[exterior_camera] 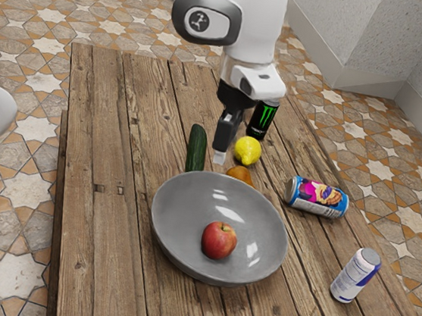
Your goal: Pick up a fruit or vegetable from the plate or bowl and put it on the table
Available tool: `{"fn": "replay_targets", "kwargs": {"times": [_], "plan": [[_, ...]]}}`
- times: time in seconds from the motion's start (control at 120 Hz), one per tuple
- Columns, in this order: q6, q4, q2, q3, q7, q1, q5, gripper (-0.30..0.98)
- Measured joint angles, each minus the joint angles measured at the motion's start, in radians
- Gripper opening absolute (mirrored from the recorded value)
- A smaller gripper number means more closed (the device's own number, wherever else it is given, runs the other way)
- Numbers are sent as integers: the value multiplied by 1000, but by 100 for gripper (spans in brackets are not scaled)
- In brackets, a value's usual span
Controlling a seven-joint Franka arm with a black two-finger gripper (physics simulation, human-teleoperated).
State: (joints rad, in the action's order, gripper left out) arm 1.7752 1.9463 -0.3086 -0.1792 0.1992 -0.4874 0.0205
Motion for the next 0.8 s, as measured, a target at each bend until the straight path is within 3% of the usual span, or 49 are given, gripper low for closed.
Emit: {"fn": "replay_targets", "kwargs": {"times": [0.133,0.458,0.8], "plan": [[20,37,2,18,2,-1,-2,69],[37,-104,242,37,4,2,-1,69],[147,-24,226,32,6,-17,10,69]]}}
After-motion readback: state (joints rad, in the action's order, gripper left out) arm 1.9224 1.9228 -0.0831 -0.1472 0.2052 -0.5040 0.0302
